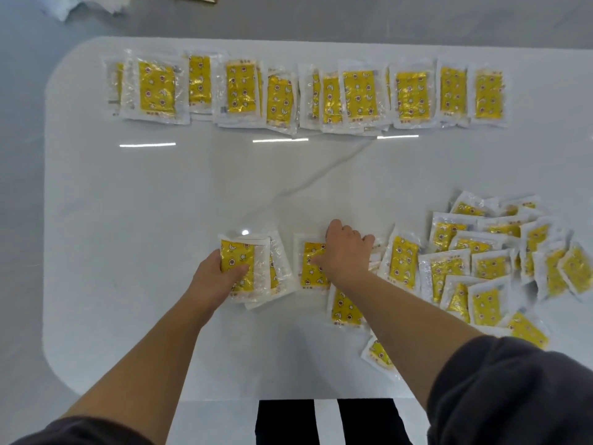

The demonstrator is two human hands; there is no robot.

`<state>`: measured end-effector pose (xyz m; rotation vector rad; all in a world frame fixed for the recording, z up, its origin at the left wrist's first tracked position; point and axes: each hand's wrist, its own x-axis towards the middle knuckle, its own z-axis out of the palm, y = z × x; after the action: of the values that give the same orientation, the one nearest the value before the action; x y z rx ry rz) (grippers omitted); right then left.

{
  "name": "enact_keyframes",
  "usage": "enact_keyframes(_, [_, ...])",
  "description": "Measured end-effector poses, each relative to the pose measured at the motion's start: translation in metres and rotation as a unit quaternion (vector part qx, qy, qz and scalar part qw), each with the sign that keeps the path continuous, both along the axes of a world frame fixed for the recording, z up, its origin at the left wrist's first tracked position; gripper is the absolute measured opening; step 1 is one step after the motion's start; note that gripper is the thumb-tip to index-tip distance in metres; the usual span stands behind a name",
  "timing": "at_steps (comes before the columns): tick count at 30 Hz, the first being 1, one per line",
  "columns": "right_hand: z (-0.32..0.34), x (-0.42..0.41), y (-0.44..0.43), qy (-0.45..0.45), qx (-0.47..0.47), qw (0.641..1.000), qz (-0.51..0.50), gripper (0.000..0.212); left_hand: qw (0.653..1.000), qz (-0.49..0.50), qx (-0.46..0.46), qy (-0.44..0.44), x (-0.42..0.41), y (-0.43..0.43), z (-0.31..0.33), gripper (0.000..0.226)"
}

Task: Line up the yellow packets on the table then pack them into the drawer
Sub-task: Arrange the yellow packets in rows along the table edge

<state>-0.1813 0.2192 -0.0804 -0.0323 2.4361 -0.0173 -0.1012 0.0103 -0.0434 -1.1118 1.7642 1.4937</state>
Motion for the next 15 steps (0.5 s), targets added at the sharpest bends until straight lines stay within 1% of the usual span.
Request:
enact_keyframes(2, [0.0,-0.003,-0.001,-0.006,0.002,0.999,0.041,0.045,1.0,0.009,-0.001,0.003,0.002,-0.005,0.001,0.022])
enact_keyframes(5, [-0.001,-0.005,-0.005,-0.005,0.001,0.992,0.129,0.036,1.0,0.009,-0.005,0.004,0.007,-0.008,0.002,0.023])
enact_keyframes(7, [0.002,-0.01,-0.004,-0.02,-0.037,0.986,0.159,0.029,1.0,0.01,-0.007,0.002,0.01,-0.009,0.003,0.022])
enact_keyframes(9, [0.012,-0.017,0.003,-0.087,-0.142,0.98,0.108,0.022,1.0,0.009,-0.012,-0.003,0.014,-0.01,0.004,0.022])
enact_keyframes(10, [0.02,-0.021,0.008,-0.115,-0.193,0.972,0.065,0.025,1.0,0.009,-0.014,-0.005,0.016,-0.011,0.005,0.022])
enact_keyframes(11, [0.029,-0.026,0.013,-0.123,-0.23,0.965,0.022,0.028,1.0,0.01,-0.015,-0.008,0.018,-0.01,0.006,0.022])
enact_keyframes(13, [0.047,-0.04,0.026,-0.106,-0.269,0.956,-0.049,0.03,1.0,0.013,-0.016,-0.016,0.021,-0.009,0.01,0.023])
enact_keyframes(15, [0.063,-0.052,0.043,-0.106,-0.268,0.955,-0.065,0.03,0.999,0.011,-0.019,-0.026,0.023,-0.006,0.013,0.025])
